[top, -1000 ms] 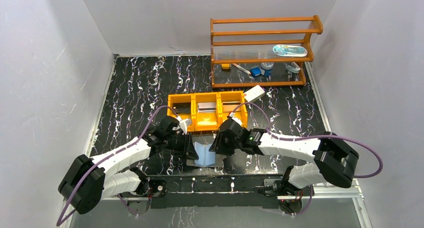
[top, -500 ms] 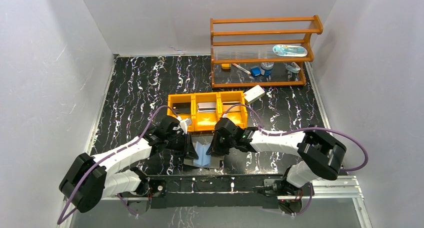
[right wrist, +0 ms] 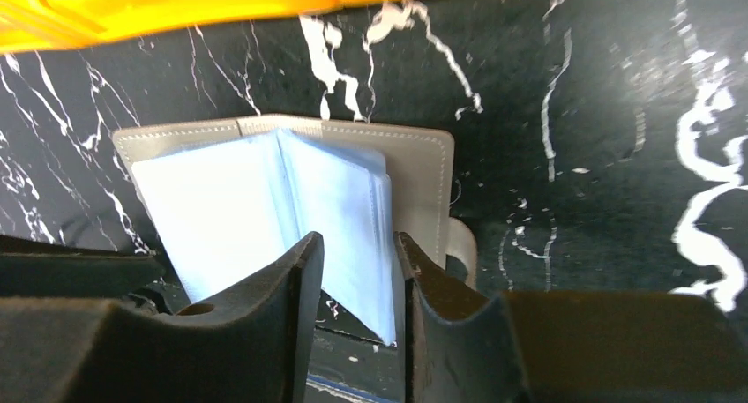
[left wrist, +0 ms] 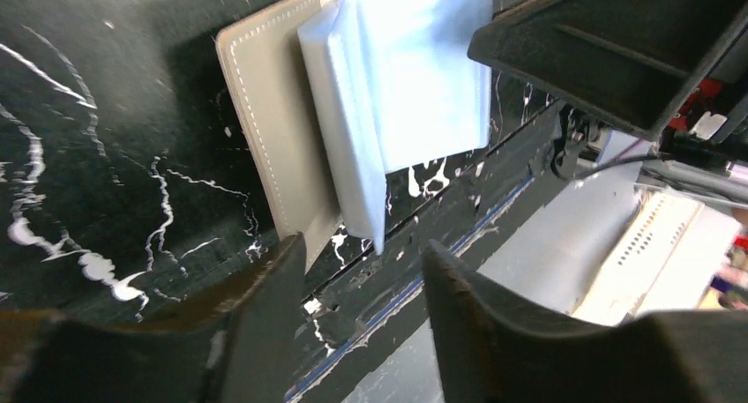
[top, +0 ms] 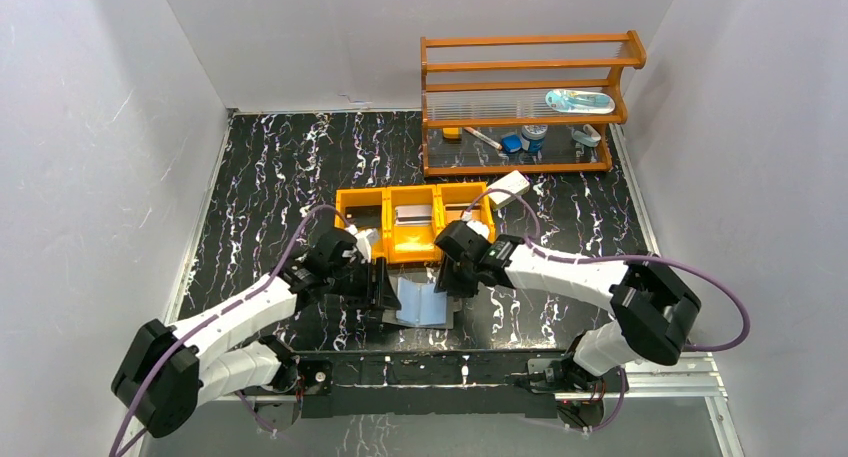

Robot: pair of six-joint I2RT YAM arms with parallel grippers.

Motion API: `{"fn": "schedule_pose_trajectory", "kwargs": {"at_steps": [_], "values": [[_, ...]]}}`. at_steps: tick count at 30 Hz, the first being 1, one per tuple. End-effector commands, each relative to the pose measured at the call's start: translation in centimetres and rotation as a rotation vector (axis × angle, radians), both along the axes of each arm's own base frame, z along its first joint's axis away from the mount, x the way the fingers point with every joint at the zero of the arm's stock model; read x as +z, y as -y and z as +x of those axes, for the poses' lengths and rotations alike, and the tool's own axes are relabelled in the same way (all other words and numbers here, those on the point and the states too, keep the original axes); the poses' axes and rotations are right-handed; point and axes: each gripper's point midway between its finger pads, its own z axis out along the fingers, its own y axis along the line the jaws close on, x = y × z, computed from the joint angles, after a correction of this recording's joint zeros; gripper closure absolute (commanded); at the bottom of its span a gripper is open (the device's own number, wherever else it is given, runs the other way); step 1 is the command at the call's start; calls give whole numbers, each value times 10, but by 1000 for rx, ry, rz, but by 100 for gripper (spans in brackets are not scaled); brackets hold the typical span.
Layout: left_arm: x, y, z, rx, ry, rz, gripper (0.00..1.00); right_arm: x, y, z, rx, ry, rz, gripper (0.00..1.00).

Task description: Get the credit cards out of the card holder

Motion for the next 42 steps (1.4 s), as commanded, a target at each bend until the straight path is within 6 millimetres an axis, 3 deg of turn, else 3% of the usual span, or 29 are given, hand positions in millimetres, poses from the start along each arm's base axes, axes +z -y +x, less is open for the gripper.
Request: {"fn": "schedule_pose_trajectory", "kwargs": {"at_steps": [1,8,12,15,19,21,23,28,32,40,42], "values": [[25,-12,19,52,114,75,45,28,20,18,39,92,-113,56],[40,-28,31,127,196,136,37,47,14,18,86,102,-89,56],[51,-26,35,149,227,107,36,46,-20,2,169,65,123,58],[57,-18,36,135,227,62,36,30,-35,-9,179,-1,223,59],[54,-14,32,104,201,56,36,-18,-7,-10,87,-98,-3,60],[51,-16,30,105,195,70,36,-27,0,-9,84,-123,-80,62],[49,-21,30,119,198,88,35,-20,-6,-5,110,-97,-87,63],[45,-40,36,213,209,174,34,31,-29,15,158,46,-16,64],[45,-56,42,308,230,230,33,56,-74,7,297,65,212,67],[68,-79,50,408,339,254,24,7,-100,-20,364,-111,252,69],[70,-83,49,418,355,254,20,-12,-97,-19,364,-142,185,70]]}}
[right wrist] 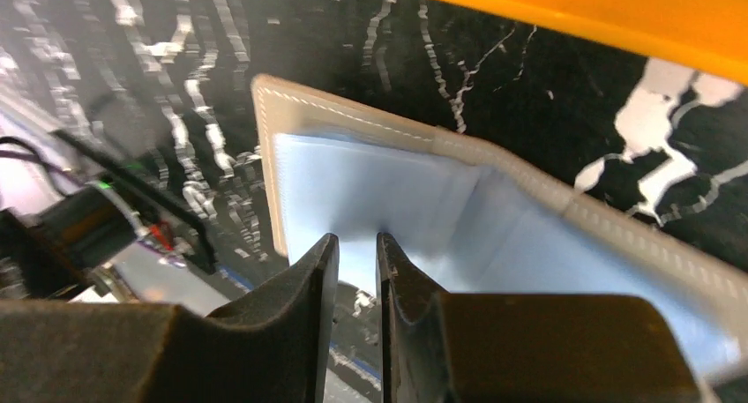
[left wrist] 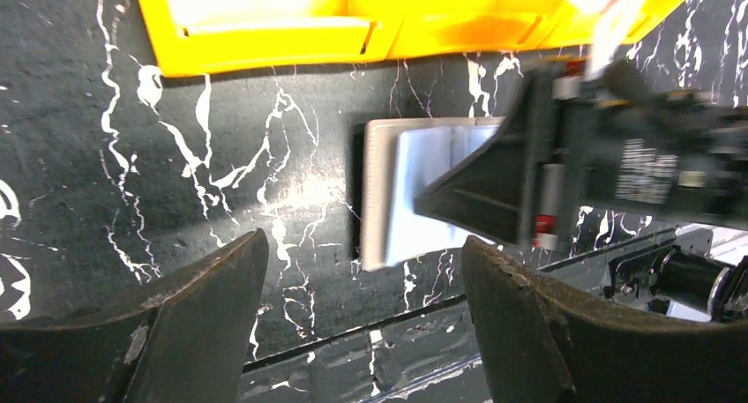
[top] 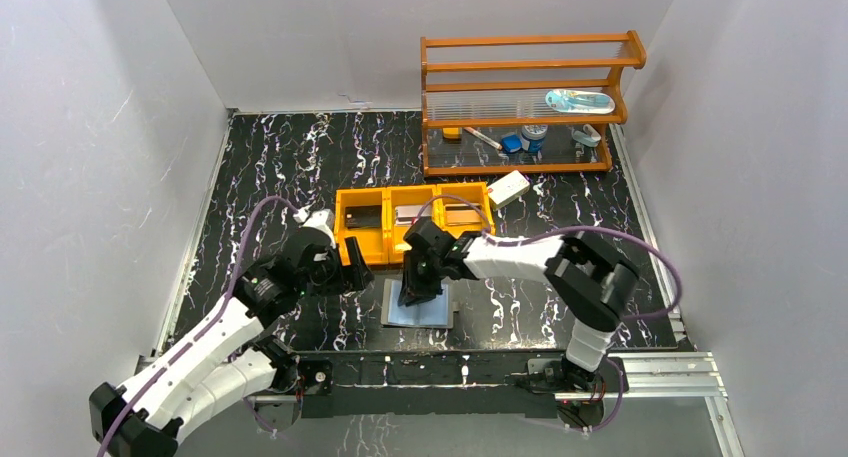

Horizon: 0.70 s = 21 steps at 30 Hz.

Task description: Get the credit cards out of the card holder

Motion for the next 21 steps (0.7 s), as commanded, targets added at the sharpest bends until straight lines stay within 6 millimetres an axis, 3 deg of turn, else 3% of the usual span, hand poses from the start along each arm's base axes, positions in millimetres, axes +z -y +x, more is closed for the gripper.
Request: {"fn": "schedule_pose_trajectory", "kwargs": {"at_steps": [1,3,5,12,17,21], "values": [[18,-16,4,59,76,20,19,-17,-12,-7,58,-36,-30,70],[20,-18,3,60,89,22,17,-22,-4,-3,54,-20,-100,70],[23,-20,3,60,99,24,15,-13,0,1,61,9,-130,69],[30,-32,8,92,124,89,3,66,-3,19,41,198,9,58],[44,-46,18,138,185,144,2,114,17,37,-31,371,46,45],[67,-55,27,137,260,194,2,153,41,54,-109,527,50,33]]}}
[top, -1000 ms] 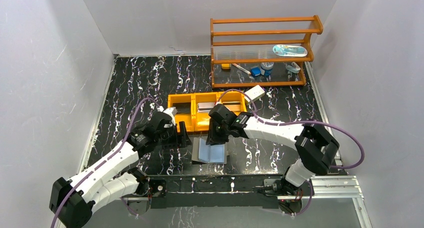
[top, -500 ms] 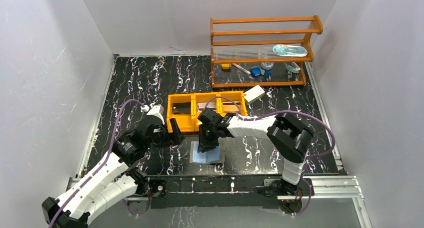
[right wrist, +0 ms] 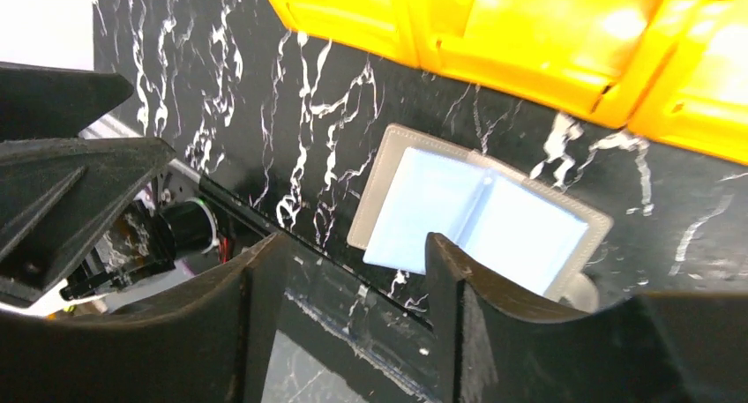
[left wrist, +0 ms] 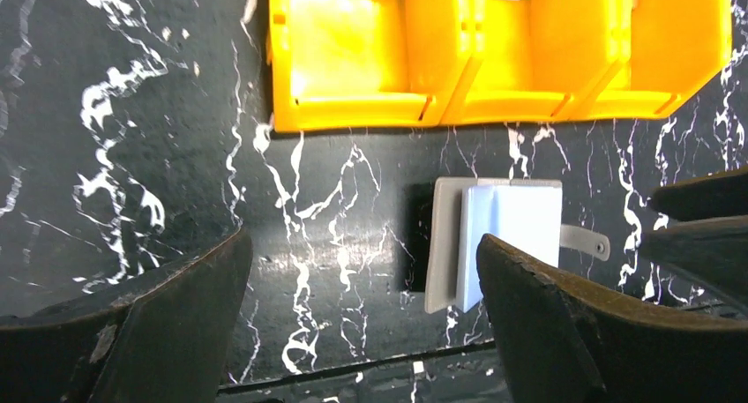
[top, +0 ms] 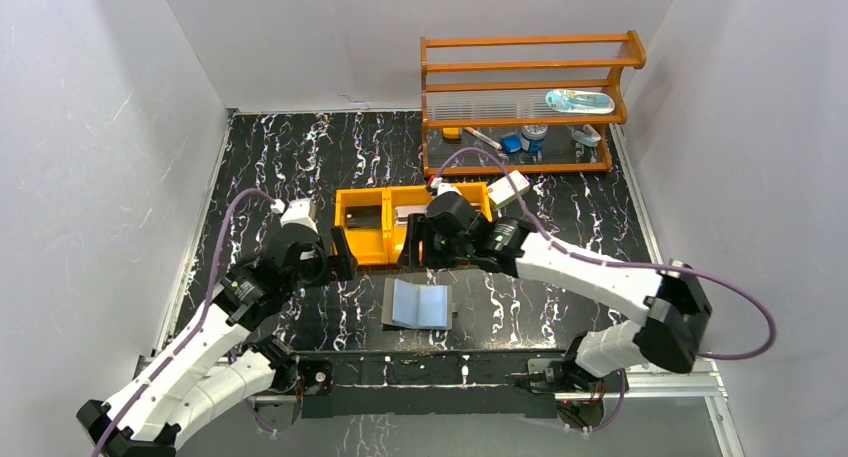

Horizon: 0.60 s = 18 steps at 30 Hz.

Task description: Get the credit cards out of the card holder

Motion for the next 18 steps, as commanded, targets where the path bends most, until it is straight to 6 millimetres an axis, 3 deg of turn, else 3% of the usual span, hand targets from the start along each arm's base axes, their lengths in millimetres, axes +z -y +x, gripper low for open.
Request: {"fn": "schedule_pose_trajectory", "kwargs": {"at_steps": [1,5,9,11,15,18], "values": [[36,-15,14,9,111,87,2,51,30,31,-110,236,-3,30],[67,-3,22,-83,154,103,2,100,56,49,-173,458,33,17],[106,-20,38,-31,220,141,2,134,90,66,-266,619,2,3],[121,-29,47,-4,235,145,2,143,107,78,-294,645,-56,2],[128,-32,67,21,207,125,2,149,147,111,-379,626,-169,2],[144,-55,89,106,222,148,2,160,169,128,-410,630,-177,2]]}}
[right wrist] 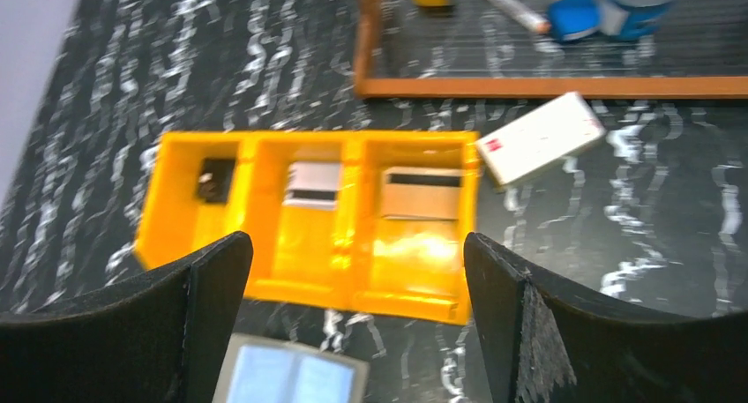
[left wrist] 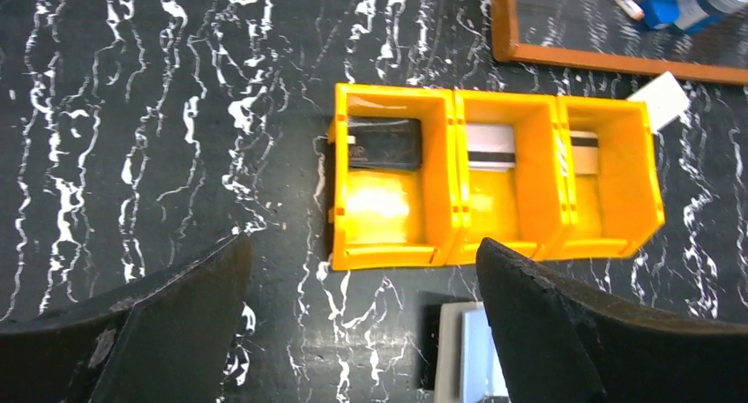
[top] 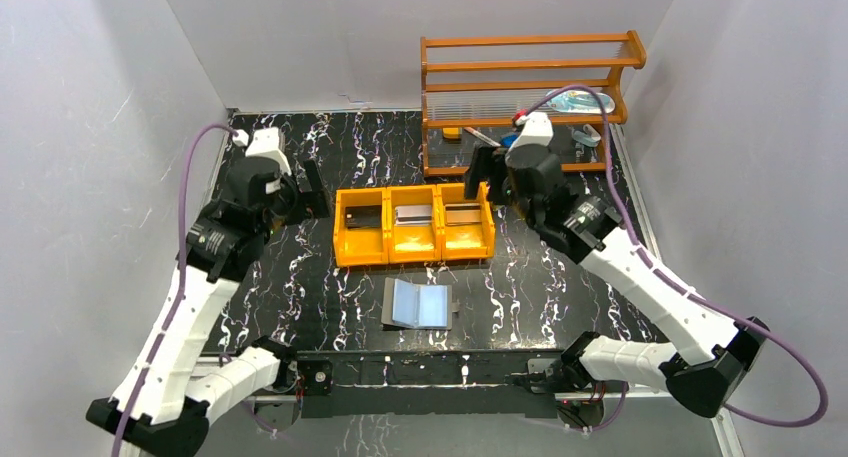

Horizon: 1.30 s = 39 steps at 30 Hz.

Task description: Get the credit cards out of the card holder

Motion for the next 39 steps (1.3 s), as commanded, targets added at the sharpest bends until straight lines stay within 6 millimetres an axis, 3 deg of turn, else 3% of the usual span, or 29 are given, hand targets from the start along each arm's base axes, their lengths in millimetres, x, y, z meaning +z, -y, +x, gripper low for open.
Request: {"fn": "schedule_pose_trajectory", "kwargs": {"at_steps": [1,6,11,14,17,21,27,39], "values": [[18,-23,24,54,0,33,2,26,42,24,-67,45,-48,2],[20,-40,47,133,-41,-28,2,52,69,45,-91,58,-49,2],[5,-80,68,280,-85,-115,2,82,82,50,-111,104,-52,2],[-6,-106,75,384,-115,-206,2,83,85,45,-112,86,-55,2],[1,-113,70,428,-113,-197,2,82,87,39,-124,76,-34,2],[8,-132,47,531,-76,-112,2,73,85,32,-104,55,-15,1],[9,-130,35,502,-64,21,2,47,78,28,-102,-20,20,2],[19,-98,39,342,-2,83,2,29,86,26,-169,-65,32,2]]}}
